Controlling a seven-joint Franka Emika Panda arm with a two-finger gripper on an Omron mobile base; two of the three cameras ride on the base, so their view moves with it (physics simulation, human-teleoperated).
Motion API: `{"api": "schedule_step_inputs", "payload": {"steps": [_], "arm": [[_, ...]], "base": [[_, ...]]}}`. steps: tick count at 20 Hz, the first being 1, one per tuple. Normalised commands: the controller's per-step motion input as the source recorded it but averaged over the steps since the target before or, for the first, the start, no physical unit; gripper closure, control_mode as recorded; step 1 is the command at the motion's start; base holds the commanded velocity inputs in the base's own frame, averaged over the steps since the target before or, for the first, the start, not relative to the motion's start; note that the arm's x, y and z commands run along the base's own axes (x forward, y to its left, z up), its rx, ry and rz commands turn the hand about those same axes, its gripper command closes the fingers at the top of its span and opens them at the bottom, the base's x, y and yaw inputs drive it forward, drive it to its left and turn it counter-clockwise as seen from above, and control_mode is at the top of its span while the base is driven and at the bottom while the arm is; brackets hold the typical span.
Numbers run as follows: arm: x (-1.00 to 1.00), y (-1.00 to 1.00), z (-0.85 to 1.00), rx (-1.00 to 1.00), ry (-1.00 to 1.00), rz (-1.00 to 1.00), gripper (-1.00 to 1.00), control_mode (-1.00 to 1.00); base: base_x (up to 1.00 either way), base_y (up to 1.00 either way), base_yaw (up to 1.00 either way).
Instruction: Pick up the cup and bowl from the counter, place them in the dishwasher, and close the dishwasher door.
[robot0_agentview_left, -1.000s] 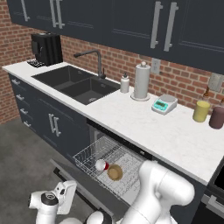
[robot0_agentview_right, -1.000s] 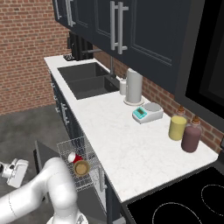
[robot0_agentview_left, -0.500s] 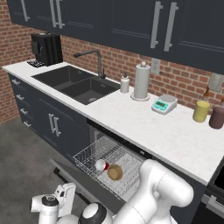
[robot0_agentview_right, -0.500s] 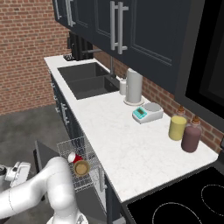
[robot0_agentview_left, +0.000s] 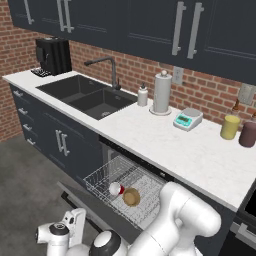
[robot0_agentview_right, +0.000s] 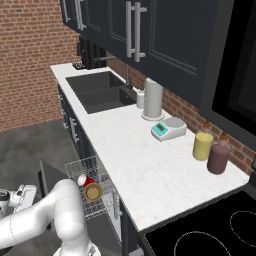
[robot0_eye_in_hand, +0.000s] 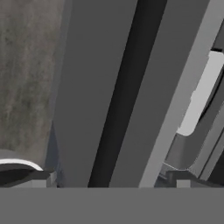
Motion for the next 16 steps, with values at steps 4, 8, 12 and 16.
{"api": "schedule_step_inputs", "payload": {"steps": [4,8,12,16], "arm": [[0.33,0.03,-0.49,-0.11,-0.02,0.0,-1.0,-1.0],[0.09,0.29,-0.7,-0.13,-0.03,0.0,-1.0,-1.0],[0.06,0.58,-0.92,-0.13,-0.04,0.02,-1.0,-1.0],[0.31,0.43,-0.77,-0.12,-0.08,0.0,-1.0,-1.0]], "base": [[0.0,0.0,0.0],[0.0,0.0,0.0],[0.0,0.0,0.0],[0.0,0.0,0.0]]}}
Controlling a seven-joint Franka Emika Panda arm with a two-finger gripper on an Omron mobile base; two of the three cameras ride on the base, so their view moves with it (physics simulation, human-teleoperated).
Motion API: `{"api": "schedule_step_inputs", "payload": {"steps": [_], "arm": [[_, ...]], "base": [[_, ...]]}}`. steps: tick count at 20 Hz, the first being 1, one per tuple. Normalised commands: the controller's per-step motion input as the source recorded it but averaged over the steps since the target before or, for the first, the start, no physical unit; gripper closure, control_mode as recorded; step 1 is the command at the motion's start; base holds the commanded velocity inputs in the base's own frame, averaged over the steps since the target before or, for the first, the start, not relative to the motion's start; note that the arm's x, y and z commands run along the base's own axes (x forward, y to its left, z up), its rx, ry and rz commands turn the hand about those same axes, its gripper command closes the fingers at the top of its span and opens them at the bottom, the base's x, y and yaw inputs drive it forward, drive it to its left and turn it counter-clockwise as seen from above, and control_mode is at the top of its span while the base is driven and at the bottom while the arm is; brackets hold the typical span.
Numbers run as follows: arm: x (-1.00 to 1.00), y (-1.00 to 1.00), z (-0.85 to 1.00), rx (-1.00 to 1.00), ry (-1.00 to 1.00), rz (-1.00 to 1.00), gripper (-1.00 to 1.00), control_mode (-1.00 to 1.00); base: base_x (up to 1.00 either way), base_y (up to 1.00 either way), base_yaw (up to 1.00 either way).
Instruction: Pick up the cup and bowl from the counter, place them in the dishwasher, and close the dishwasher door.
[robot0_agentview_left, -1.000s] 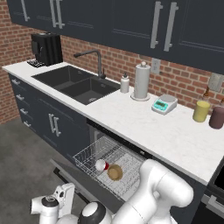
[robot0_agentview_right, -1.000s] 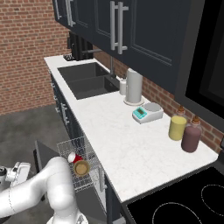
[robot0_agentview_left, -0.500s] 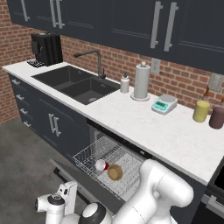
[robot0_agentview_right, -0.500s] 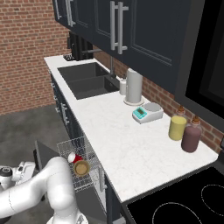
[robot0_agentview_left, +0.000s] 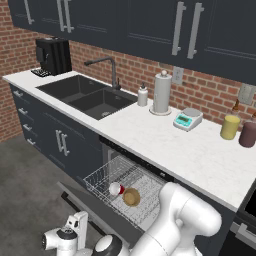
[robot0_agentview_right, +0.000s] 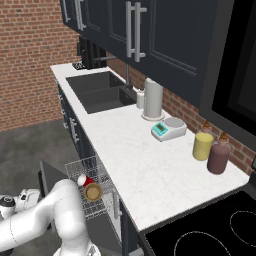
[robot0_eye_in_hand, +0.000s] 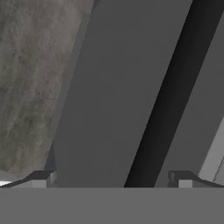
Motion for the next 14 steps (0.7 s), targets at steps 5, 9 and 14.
{"api": "schedule_step_inputs", "payload": {"steps": [5,9,14], "arm": [[0.48,-0.13,-0.41,-0.02,0.03,0.0,-1.0,-1.0],[0.73,-0.8,-0.14,0.0,0.0,0.0,-1.0,-1.0],[0.97,-0.88,-0.05,0.0,0.0,-0.05,-1.0,-1.0]], "base": [[0.0,0.0,0.0],[0.0,0.0,0.0],[0.0,0.0,0.0]]}}
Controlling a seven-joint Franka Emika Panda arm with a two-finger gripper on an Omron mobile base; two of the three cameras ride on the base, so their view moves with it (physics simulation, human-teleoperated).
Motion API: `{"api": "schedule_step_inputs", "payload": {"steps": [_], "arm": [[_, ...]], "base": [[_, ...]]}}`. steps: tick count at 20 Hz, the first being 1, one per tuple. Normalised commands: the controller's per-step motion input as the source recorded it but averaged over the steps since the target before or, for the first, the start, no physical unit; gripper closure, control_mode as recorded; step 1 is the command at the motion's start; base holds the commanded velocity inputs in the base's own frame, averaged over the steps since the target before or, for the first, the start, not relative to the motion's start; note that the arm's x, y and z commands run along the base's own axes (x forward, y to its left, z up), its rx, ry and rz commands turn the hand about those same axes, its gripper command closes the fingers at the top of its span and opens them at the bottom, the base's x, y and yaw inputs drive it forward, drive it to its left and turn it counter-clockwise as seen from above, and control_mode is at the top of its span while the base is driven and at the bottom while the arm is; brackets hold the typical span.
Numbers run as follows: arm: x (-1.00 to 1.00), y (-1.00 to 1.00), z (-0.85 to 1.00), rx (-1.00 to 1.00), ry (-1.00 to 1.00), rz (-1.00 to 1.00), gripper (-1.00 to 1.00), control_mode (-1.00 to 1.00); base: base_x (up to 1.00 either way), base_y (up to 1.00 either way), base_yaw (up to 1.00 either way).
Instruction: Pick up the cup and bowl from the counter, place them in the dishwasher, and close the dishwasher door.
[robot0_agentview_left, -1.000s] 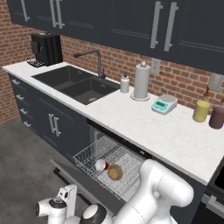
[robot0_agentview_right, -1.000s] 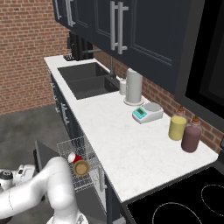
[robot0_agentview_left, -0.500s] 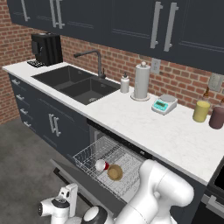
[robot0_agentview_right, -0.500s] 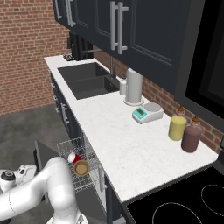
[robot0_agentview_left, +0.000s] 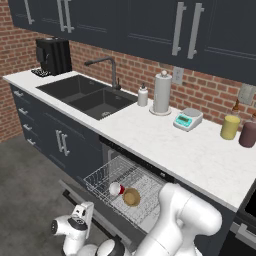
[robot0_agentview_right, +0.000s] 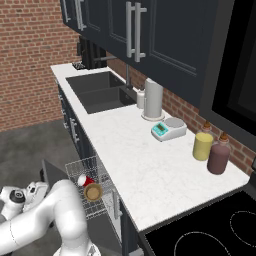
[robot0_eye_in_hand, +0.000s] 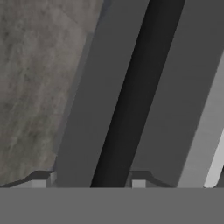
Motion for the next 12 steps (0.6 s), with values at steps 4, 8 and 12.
{"api": "schedule_step_inputs", "payload": {"steps": [4,8,12], "arm": [[0.54,-0.78,0.18,-0.01,-0.25,-0.07,-1.0,-1.0],[0.44,-0.7,0.1,-0.33,-0.4,-0.12,-1.0,-1.0],[0.67,-0.36,-0.14,-0.67,-0.47,-0.21,-1.0,-1.0]], "base": [[0.0,0.0,0.0],[0.0,0.0,0.0],[0.0,0.0,0.0]]}}
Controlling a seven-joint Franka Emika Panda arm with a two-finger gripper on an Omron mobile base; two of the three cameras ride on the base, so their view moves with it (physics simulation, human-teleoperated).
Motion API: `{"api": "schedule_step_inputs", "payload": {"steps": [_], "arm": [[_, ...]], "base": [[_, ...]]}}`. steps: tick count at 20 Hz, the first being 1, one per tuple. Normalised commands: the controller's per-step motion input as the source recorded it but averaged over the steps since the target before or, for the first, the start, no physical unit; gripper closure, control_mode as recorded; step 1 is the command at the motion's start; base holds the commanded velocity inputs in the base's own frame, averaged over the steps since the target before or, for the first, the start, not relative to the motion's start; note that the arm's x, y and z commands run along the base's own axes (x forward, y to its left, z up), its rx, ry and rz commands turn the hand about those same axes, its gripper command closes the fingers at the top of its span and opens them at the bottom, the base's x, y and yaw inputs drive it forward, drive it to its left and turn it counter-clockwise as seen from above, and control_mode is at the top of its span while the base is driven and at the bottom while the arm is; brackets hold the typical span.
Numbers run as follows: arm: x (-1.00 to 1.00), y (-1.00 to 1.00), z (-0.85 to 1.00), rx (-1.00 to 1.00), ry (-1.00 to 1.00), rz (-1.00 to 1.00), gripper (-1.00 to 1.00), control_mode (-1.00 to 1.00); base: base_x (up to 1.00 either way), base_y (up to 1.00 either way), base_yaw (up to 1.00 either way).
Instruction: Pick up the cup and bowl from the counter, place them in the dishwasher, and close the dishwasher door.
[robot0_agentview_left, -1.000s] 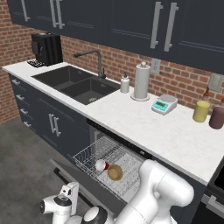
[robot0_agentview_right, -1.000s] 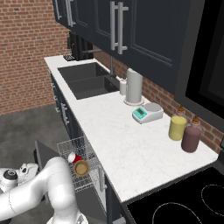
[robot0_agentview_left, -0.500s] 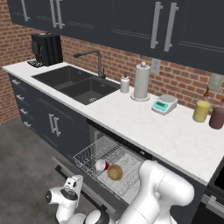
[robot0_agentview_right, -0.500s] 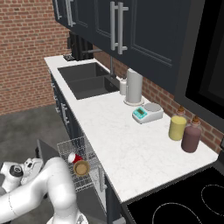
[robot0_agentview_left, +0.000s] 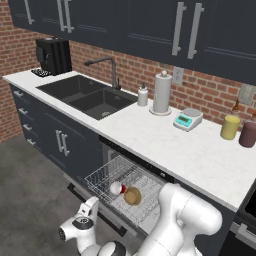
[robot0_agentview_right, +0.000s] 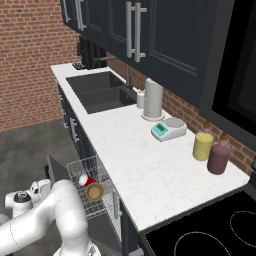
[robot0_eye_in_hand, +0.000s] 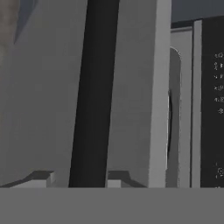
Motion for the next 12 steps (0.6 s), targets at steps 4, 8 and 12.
{"api": "schedule_step_inputs", "payload": {"steps": [4,8,12], "arm": [[0.78,-0.32,-0.16,-0.72,-0.41,-0.23,-1.0,-1.0],[1.0,-0.4,-0.25,-0.66,-0.29,-0.21,-1.0,-1.0],[0.67,-0.76,-0.06,-0.63,-0.27,-0.21,-1.0,-1.0]], "base": [[0.0,0.0,0.0],[0.0,0.0,0.0],[0.0,0.0,0.0]]}}
